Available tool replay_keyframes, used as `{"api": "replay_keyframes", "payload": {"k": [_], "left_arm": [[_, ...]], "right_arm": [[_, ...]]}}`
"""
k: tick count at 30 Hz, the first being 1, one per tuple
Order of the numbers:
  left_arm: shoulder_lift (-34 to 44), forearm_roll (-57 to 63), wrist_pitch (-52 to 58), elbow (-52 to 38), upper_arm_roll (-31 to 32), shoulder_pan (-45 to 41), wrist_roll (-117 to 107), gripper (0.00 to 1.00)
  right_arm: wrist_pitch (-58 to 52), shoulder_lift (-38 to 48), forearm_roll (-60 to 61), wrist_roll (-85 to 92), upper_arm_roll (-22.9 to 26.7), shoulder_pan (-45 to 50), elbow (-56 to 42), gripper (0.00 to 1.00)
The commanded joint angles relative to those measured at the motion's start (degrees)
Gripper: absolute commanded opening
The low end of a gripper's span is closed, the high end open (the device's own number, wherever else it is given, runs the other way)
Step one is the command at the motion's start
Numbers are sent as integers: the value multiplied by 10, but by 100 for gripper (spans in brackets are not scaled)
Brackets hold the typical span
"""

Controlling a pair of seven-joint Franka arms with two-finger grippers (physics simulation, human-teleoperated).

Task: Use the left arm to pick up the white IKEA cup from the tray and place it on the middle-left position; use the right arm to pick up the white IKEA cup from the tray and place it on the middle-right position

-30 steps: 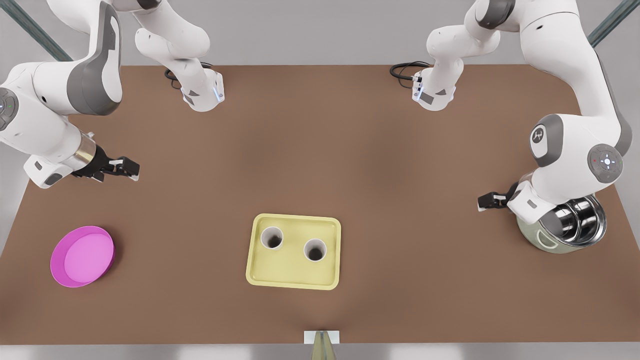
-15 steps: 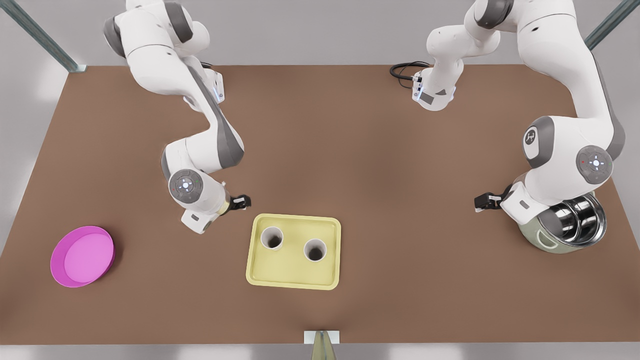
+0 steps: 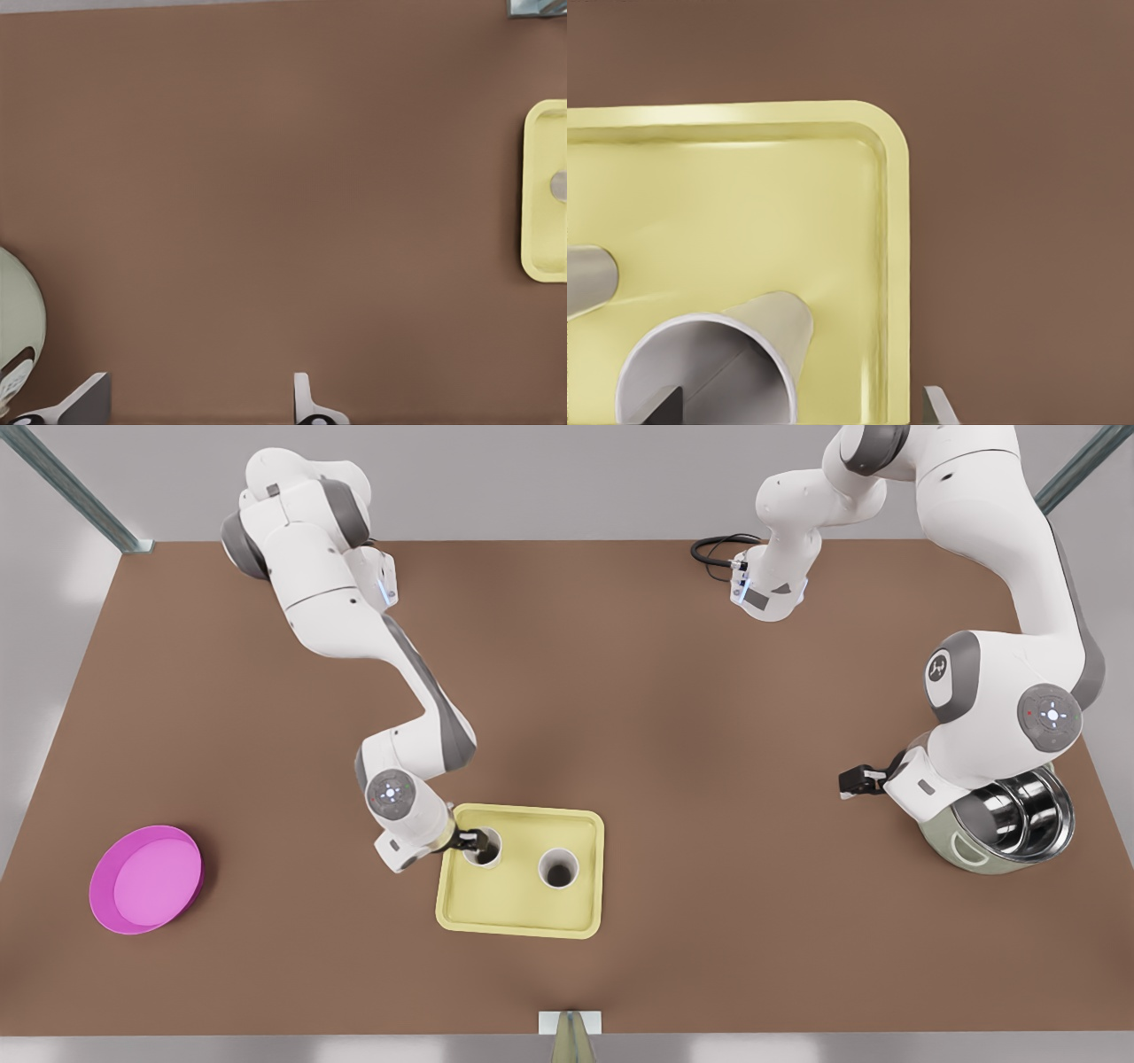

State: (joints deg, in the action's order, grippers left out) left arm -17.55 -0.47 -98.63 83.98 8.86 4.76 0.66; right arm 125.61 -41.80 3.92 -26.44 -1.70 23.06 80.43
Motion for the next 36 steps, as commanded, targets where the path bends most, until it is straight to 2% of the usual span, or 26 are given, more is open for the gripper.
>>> {"api": "replay_keyframes", "payload": {"k": [1,9,11,12,13,15,17,18,21,23,26,29,30,32,36], "left_arm": [[1,0,1,0,0,0,3,100],[11,0,14,6,-3,4,-1,100],[16,-1,17,14,-3,5,-11,100],[17,-1,19,15,-3,4,-11,100],[17,0,18,15,-3,4,-11,100],[16,-1,18,15,-3,4,-11,100],[16,-1,18,15,-3,4,-11,100],[16,-1,18,16,-3,4,-11,100],[28,0,19,19,-1,1,-29,100],[25,0,21,19,1,-29,-80,100],[19,0,16,19,1,-34,-76,100],[-5,-1,-2,9,1,-106,-84,100],[-28,-1,-2,-9,1,-139,-123,100],[-46,2,-40,-13,0,-202,-217,100],[-89,51,-121,-12,0,-234,-283,100]], "right_arm": [[27,-2,4,-122,-1,9,3,100],[26,-28,3,-123,-1,17,7,98],[25,-29,4,-120,-1,14,8,79],[25,-29,3,-119,0,14,7,61],[25,-29,3,-119,0,14,7,49],[25,-32,3,-119,1,14,7,45],[27,-38,0,-118,1,14,7,32],[27,-39,0,-118,1,14,7,32],[27,-41,1,-100,3,13,5,9],[16,-27,2,-96,3,1,2,1],[-62,11,2,-49,5,-36,-8,0],[-114,58,0,177,5,-143,-8,0],[-121,58,-1,292,5,-187,-8,0],[-122,53,-18,407,4,-236,-8,0],[-110,15,-45,476,24,-254,-10,0]]}}
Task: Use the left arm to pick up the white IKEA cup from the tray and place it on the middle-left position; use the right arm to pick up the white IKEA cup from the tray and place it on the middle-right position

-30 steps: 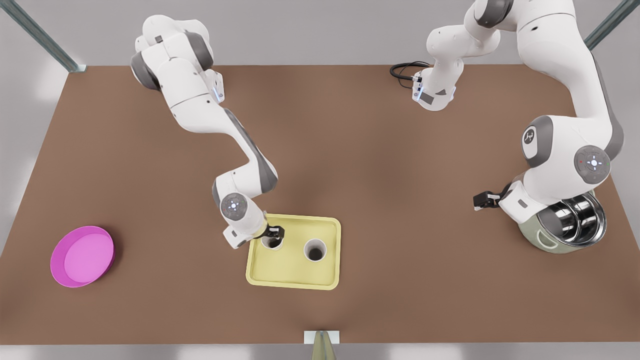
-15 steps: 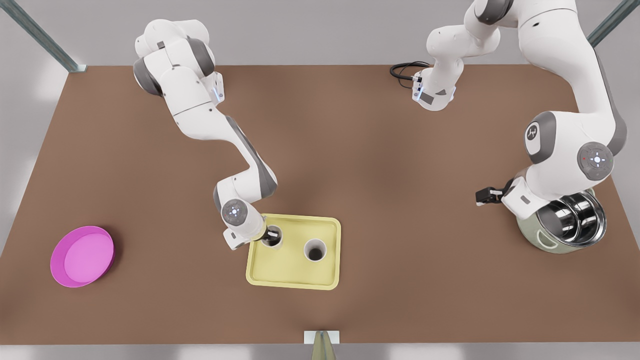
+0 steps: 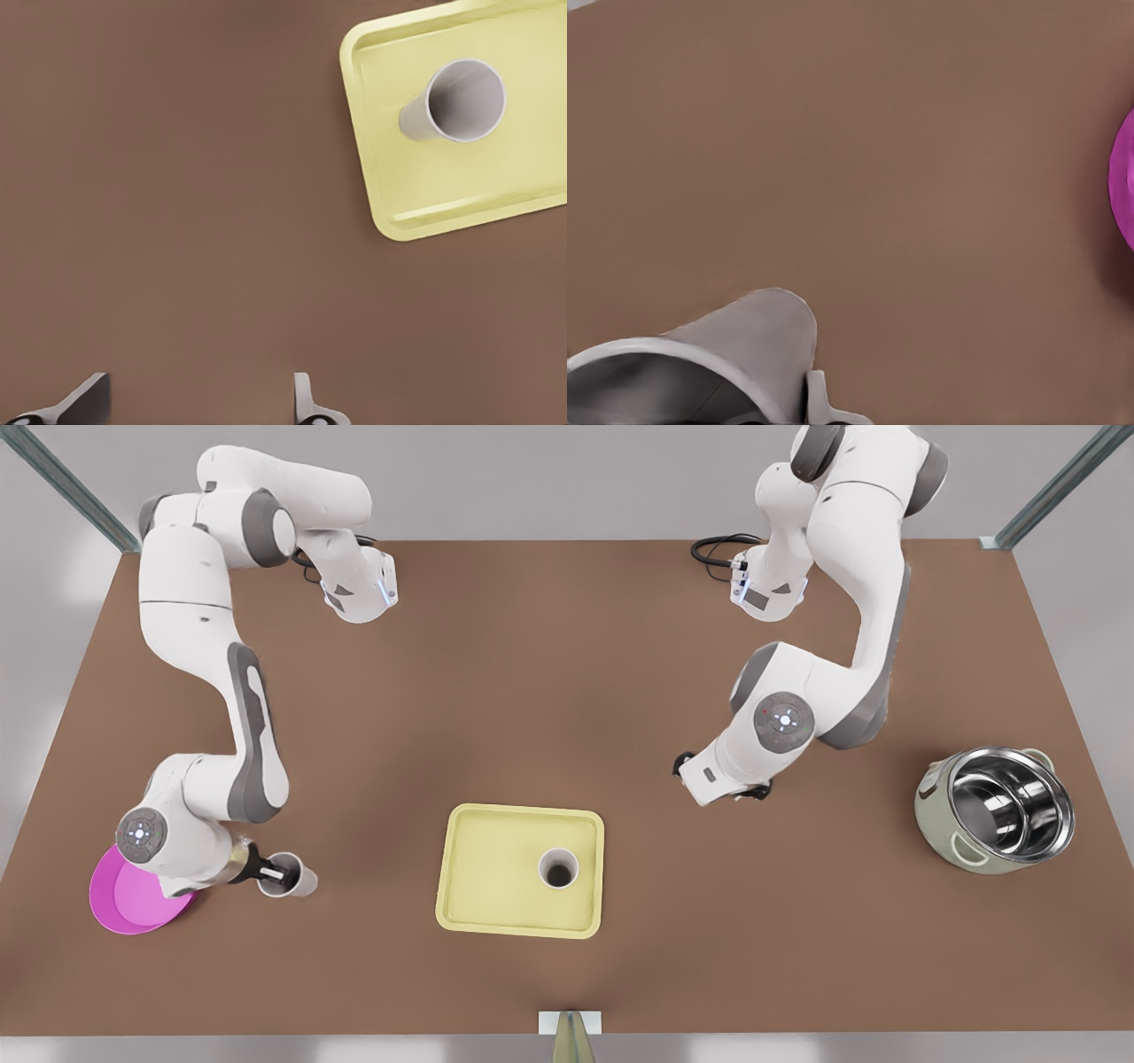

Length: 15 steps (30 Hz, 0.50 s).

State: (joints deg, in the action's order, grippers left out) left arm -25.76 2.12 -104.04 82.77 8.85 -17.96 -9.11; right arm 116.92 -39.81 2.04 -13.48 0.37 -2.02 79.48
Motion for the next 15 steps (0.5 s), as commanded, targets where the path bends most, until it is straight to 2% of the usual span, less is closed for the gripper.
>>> {"api": "replay_keyframes", "payload": {"k": [1,5,8,9,11,15], "left_arm": [[-22,41,-67,-1,0,-26,-218,100],[-48,57,-111,-7,0,-59,-302,100],[-126,71,-119,-117,-1,-66,-308,100],[-139,81,-145,-118,-2,-77,-315,100],[-159,83,-219,-121,-9,-78,-316,100],[-226,81,-234,-198,-5,-91,-321,100]], "right_arm": [[-21,-13,-27,344,3,-3,-1,0],[31,-44,-24,346,2,-2,-3,1],[47,-51,-21,346,2,-2,-2,2],[47,-53,-21,341,2,-2,-2,15],[48,-55,-20,338,2,-2,-2,61],[48,-55,-20,338,2,-2,-2,66]]}}
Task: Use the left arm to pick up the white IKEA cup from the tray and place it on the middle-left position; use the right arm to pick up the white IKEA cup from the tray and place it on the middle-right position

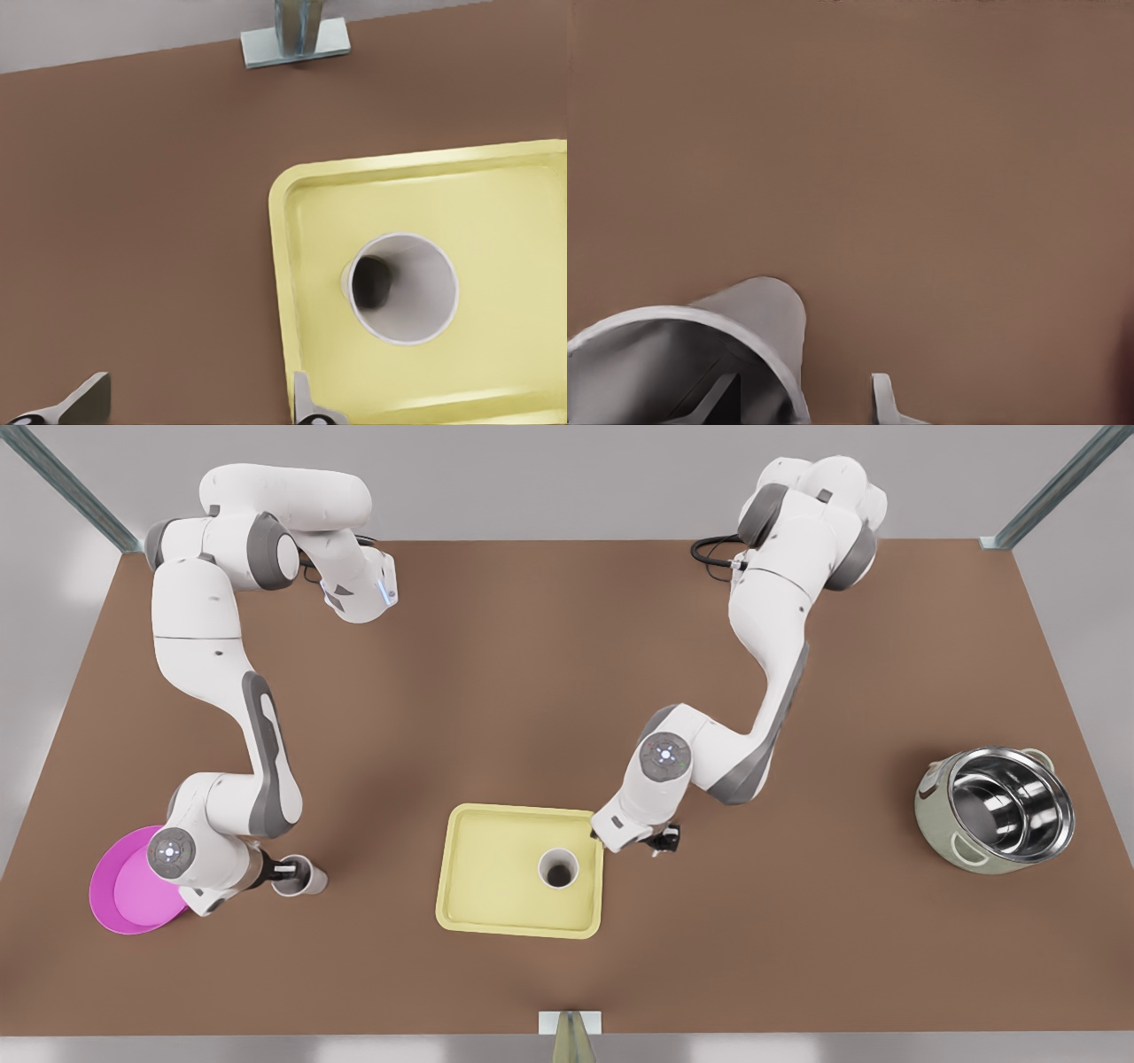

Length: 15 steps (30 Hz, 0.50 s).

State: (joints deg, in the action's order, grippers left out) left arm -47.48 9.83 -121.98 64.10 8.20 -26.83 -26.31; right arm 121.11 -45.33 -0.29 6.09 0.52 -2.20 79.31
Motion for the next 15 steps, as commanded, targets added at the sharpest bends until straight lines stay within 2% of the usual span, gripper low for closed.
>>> {"api": "replay_keyframes", "payload": {"k": [1,3,5,6,7,8,11,13,14,15], "left_arm": [[-23,4,-55,-28,0,-16,-162,100],[-35,4,-61,-41,-2,-36,-180,100],[-49,5,-67,-57,-6,-46,-192,100],[-50,5,-67,-57,-6,-49,-192,100],[-53,5,-68,-57,-5,-50,-190,100],[-53,5,-68,-57,-6,-57,-191,100],[-79,6,-73,-69,-23,-56,-155,100],[-101,6,-92,-89,-28,-55,-155,100],[-104,6,-92,-89,-31,-55,-154,100],[-106,5,-91,-89,-30,-55,-142,100]], "right_arm": [[6,1,4,142,0,0,0,66],[6,1,2,142,0,0,0,66],[4,4,2,144,0,-3,-1,72],[-3,21,5,144,1,-3,-2,87],[-17,33,6,143,1,-3,-2,97],[-45,60,13,142,0,-3,-1,100],[-128,158,20,127,-3,1,-2,100],[-175,227,13,24,-4,3,0,100],[-245,267,14,25,-1,0,4,100],[-269,289,13,24,0,-1,11,100]]}}
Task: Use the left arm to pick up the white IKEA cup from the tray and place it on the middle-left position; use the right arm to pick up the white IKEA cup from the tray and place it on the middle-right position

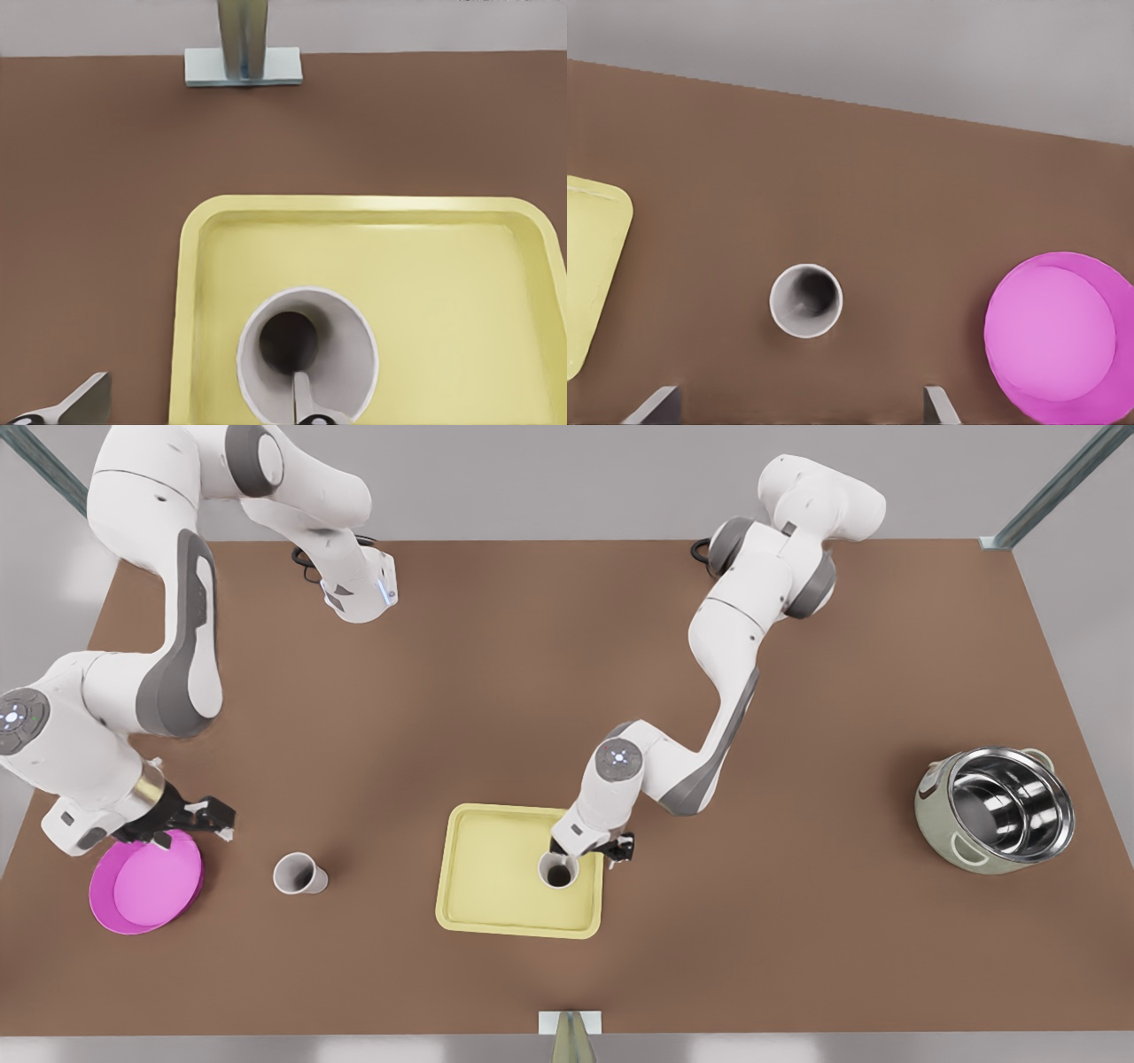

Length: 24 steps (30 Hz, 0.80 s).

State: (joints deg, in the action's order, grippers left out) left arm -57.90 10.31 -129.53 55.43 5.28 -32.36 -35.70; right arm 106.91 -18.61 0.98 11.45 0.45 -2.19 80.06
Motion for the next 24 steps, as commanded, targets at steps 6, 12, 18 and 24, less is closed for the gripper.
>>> {"api": "replay_keyframes", "payload": {"k": [6,12,18,24], "left_arm": [[-17,0,-17,-2,-1,0,-35,100],[-34,0,-30,-3,1,0,-35,100],[-52,-1,-54,-11,1,2,-35,100],[-48,-6,-48,-13,4,-1,-46,81]], "right_arm": [[-160,40,-5,-63,-1,0,-1,100],[-160,35,-2,-64,-1,0,-3,100],[-153,35,-5,-68,-3,2,-10,100],[-154,33,-5,-69,-3,2,-15,100]]}}
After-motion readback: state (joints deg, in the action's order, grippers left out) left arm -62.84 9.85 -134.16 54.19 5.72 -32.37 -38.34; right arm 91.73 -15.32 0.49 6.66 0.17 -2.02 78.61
